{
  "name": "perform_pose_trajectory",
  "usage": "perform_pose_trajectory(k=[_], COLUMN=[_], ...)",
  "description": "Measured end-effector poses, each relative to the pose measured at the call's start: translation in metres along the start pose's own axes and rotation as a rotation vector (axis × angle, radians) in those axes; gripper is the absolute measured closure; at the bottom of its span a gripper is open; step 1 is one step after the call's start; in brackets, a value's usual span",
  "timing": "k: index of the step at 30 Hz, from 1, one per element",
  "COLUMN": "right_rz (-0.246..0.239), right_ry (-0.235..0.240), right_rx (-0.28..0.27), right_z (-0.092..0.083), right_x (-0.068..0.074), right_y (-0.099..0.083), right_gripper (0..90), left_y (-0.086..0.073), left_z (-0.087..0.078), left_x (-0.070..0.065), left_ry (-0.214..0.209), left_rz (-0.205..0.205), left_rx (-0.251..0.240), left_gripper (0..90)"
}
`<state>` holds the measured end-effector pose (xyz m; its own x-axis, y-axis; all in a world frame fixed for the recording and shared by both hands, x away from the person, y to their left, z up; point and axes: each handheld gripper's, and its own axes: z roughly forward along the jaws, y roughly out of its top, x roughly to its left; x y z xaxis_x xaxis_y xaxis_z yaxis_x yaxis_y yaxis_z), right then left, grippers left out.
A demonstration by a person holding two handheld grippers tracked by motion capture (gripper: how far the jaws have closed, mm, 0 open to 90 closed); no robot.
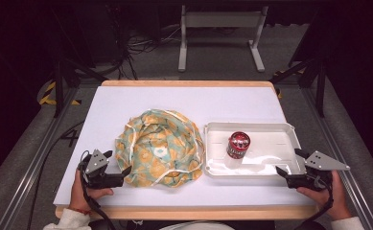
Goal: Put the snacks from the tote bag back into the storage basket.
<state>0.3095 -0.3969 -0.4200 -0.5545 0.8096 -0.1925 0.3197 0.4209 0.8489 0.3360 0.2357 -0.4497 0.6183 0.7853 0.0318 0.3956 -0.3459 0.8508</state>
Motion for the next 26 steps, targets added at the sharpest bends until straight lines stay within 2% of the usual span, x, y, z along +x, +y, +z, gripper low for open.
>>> perform_pose_trajectory(k=[5, 10, 18, 20, 22, 26], right_rz=[0.017, 0.011, -0.01, -0.015, -0.014, -0.019], right_ry=[0.001, -0.03, -0.031, -0.021, -0.009, -0.019], right_rx=[-0.003, -0.025, -0.034, -0.027, -0.03, -0.032], right_z=[-0.0006, -0.0024, -0.0021, -0.0019, -0.0016, -0.0015], right_x=[0.0016, 0.0014, 0.0035, 0.004, 0.005, 0.0054], right_y=[-0.0051, -0.0065, -0.0052, -0.0053, -0.0051, -0.0047], right_gripper=[7.4, 7.4, 7.7, 11.3, 10.9, 10.1], left_y=[-0.0001, 0.0003, 0.0008, 0.0008, 0.0009, 0.0014], left_z=[-0.0006, -0.0002, 0.0008, 0.0008, 0.001, 0.0012], left_x=[0.0, -0.0001, -0.0001, -0.0001, 0.0003, 0.0005], left_ry=[-0.001, 0.0, -0.003, -0.003, -0.002, 0.001], left_rz=[0.001, 0.001, -0.002, -0.002, -0.001, 0.002], left_rx=[-0.004, -0.004, 0.001, -0.001, 0.003, 0.002], left_gripper=[9.5, 9.5, 9.5, 9.5, 9.5, 9.5])
